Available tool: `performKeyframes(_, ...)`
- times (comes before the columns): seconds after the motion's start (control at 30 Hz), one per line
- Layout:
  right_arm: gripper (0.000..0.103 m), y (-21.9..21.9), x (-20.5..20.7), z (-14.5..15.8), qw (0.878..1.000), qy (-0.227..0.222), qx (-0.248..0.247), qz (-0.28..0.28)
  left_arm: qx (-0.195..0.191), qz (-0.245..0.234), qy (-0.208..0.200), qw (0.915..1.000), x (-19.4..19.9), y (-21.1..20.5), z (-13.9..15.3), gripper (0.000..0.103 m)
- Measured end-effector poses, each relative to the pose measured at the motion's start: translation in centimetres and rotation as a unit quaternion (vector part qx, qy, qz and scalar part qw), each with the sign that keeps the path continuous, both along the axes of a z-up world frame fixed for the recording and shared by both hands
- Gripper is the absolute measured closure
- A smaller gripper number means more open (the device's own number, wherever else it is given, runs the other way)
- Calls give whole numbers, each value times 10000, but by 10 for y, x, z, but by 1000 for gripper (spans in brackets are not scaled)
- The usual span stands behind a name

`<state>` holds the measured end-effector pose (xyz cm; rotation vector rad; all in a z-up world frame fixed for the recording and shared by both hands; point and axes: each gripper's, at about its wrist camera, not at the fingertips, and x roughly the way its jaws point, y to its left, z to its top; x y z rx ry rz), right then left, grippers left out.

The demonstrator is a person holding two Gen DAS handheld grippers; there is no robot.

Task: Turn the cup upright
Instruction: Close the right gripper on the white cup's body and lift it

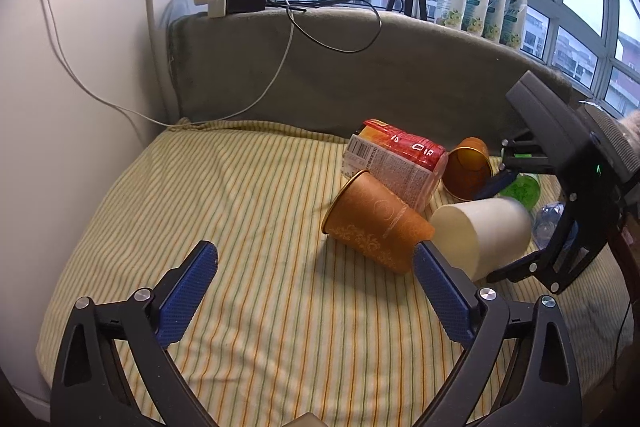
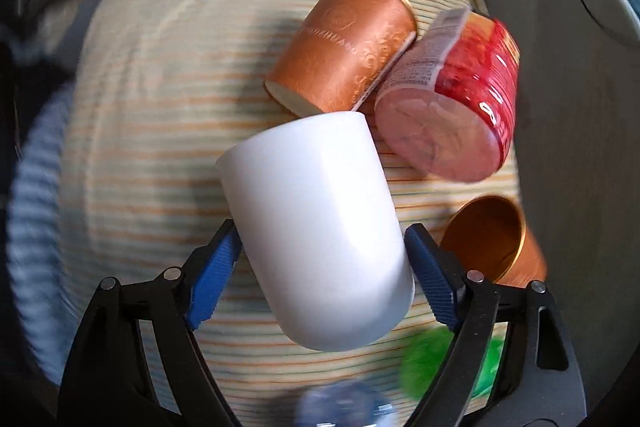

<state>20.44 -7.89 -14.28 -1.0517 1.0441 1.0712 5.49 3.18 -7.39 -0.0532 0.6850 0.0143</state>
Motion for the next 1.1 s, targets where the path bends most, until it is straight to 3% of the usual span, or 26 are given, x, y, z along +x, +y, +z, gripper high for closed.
performKeyframes(0.2,19,10,-10,10,9908,608,415,-1132,-153,-32,4,9999,-8,6,1,6)
performKeyframes(0.3,19,5,-9,6,9715,998,622,-2056,-196,-58,10,9998,-14,8,1,6)
performKeyframes(0.4,19,-10,-9,-4,9329,1517,922,-3133,-239,-114,23,9996,-17,9,2,7)
performKeyframes(0.43,19,-19,-7,-9,9040,1839,1157,-3682,-243,-139,21,9996,-19,8,2,8)
performKeyframes(0.47,19,-24,-7,-13,8847,2004,1304,-4003,-252,-163,24,9995,-20,8,2,8)
performKeyframes(0.53,22,-37,-8,-20,8320,2376,1726,-4707,-309,-244,66,9992,-21,7,1,8)
performKeyframes(0.63,22,-42,-18,-28,7852,2647,2153,-5167,-487,-410,187,9978,-23,4,-1,8)
performKeyframes(0.77,21,-31,-39,-28,7877,2471,2318,-5145,-644,-555,219,9961,-27,-2,0,8)
performKeyframes(1.0,14,-12,-80,-5,8242,1672,2550,-4772,-663,-782,343,9941,-34,-19,1,8)
performKeyframes(1.1,14,-11,-90,5,8282,1397,2725,-4694,-681,-865,404,9931,-36,-26,2,8)
